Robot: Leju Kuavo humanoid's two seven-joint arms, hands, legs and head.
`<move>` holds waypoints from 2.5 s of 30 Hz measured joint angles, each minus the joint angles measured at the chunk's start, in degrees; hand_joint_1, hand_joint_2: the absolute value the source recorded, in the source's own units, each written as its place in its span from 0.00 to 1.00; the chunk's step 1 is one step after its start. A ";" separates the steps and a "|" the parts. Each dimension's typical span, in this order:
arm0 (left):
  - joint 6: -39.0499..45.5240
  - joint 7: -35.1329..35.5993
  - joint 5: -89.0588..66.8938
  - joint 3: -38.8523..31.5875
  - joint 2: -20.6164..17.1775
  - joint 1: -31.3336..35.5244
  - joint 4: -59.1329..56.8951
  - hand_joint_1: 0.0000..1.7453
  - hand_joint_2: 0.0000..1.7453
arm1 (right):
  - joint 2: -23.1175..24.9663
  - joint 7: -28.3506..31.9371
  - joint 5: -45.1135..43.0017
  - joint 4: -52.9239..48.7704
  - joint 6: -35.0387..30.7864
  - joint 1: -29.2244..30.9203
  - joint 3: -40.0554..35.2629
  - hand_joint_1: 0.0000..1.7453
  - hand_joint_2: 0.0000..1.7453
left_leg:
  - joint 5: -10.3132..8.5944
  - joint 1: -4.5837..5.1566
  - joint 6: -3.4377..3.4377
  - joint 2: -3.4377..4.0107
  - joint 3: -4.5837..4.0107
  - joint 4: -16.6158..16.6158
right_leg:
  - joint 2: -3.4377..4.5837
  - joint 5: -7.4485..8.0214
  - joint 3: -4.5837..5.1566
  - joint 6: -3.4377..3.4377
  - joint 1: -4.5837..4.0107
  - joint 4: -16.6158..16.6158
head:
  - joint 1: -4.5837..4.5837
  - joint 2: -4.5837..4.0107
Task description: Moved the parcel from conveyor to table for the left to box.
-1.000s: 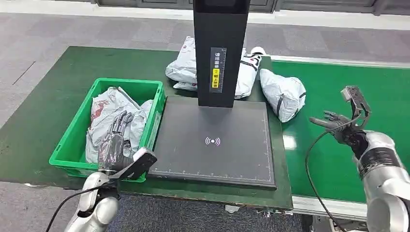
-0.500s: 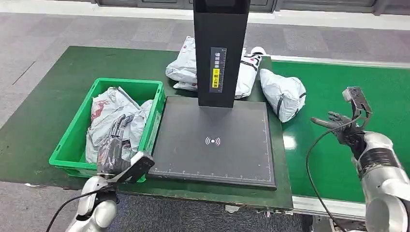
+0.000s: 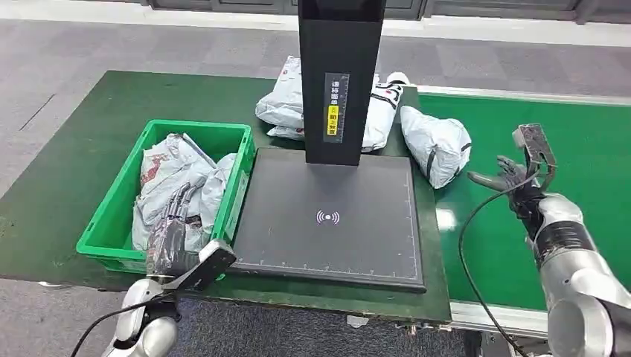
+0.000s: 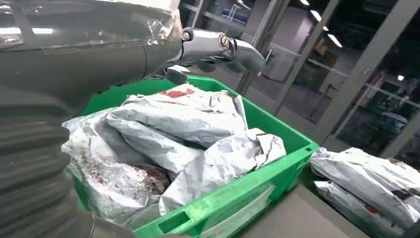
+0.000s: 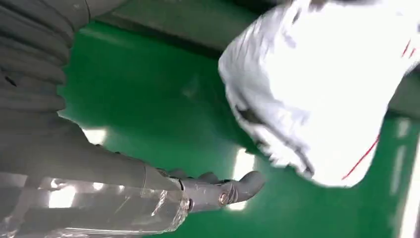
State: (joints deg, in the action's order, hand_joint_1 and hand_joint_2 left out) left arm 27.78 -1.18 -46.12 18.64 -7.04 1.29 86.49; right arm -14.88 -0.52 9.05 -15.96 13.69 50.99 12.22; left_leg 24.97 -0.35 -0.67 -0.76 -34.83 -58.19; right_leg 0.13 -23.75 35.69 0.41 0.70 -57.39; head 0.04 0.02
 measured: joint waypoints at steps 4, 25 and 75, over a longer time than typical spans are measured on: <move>-2.01 -0.13 -0.65 0.35 0.28 1.00 -0.31 0.00 1.00 | 0.41 3.15 1.60 -0.02 8.16 -0.04 -0.77 0.00 1.00 | -0.01 0.00 0.01 -0.03 0.00 -0.01 | -0.02 0.00 0.01 0.00 0.00 0.01 | 0.00 -0.02; -3.41 -0.87 -0.85 1.49 1.11 2.68 -1.79 0.00 1.00 | 2.78 16.85 10.10 -1.49 28.93 0.27 -18.51 0.00 1.00 | -0.01 -0.01 0.01 -0.03 0.01 0.00 | -0.03 0.00 -0.02 0.00 -0.02 -0.01 | 0.00 0.00; -4.83 1.70 -4.96 -0.48 3.65 1.65 0.07 0.00 1.00 | 11.39 15.80 7.52 -4.66 27.77 2.25 -28.90 1.00 1.00 | -0.06 -0.04 -0.05 0.01 0.05 0.00 | 0.02 0.01 -0.03 -0.01 -0.05 -0.02 | 0.00 0.00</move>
State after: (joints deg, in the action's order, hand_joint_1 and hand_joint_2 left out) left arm 22.95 0.52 -51.08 18.16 -3.39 2.94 86.55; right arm -3.50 15.28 16.57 -20.61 41.46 53.24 -16.68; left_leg 24.91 -0.39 -0.72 -0.75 -34.79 -58.19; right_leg 0.15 -23.75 35.65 0.39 0.65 -57.42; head 0.04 0.02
